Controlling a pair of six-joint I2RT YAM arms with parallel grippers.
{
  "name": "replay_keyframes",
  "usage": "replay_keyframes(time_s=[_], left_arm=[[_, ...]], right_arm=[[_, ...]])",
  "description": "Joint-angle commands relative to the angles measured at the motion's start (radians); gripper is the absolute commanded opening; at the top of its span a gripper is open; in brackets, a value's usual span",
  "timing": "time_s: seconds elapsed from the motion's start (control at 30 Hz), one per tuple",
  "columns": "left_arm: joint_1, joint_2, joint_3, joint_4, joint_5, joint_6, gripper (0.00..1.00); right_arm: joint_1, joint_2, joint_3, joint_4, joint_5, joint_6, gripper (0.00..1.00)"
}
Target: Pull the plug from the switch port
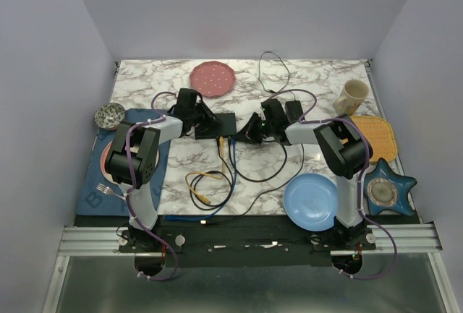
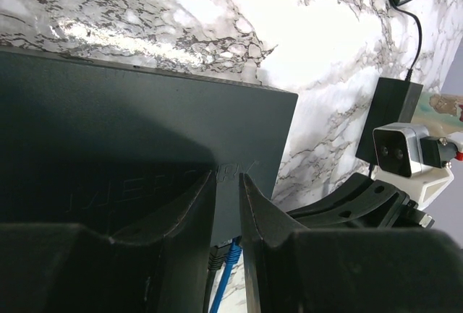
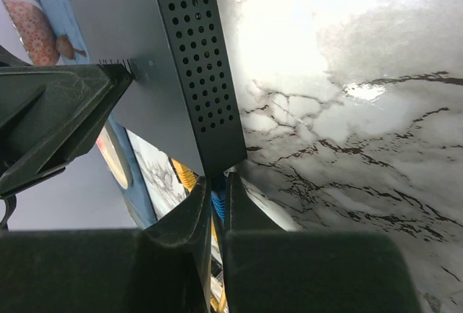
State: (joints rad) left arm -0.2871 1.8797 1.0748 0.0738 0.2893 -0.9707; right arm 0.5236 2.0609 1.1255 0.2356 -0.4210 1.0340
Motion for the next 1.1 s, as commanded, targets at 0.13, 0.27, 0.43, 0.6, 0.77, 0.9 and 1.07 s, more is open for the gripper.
replay_keyframes(time_s=[0.13, 0.27, 0.43, 0.6, 0.77, 0.9, 1.07], left_arm=[[-0.032, -0.074, -0.102, 0.006, 0.102, -0.036, 0.35], [-0.073, -0.067, -0.121, 0.027, 0.111, -0.048, 0.36], [-0.084, -0.011, -0.104, 0.038, 0.106, -0.066, 0.36], [-0.086, 0.007, -0.085, 0.038, 0.087, -0.074, 0.36], [-0.083, 0.007, -0.078, 0.032, 0.071, -0.076, 0.36], [-0.083, 0.001, -0.069, 0.027, 0.07, -0.072, 0.36], [-0.075, -0.083, -0.107, 0.086, 0.07, -0.072, 0.38]], right_arm=[[-0.002, -0.002, -0.001, -0.079, 0.044, -0.107, 0.0], [-0.004, -0.004, 0.011, -0.107, 0.033, -0.149, 0.0], [-0.002, -0.016, -0.001, -0.14, 0.019, -0.19, 0.0], [0.003, -0.021, -0.049, -0.153, -0.013, -0.207, 0.0], [0.019, -0.076, -0.131, -0.148, -0.009, -0.226, 0.0], [0.024, -0.159, -0.196, -0.148, 0.02, -0.236, 0.0], [0.024, -0.37, -0.26, -0.173, 0.259, -0.256, 0.0]])
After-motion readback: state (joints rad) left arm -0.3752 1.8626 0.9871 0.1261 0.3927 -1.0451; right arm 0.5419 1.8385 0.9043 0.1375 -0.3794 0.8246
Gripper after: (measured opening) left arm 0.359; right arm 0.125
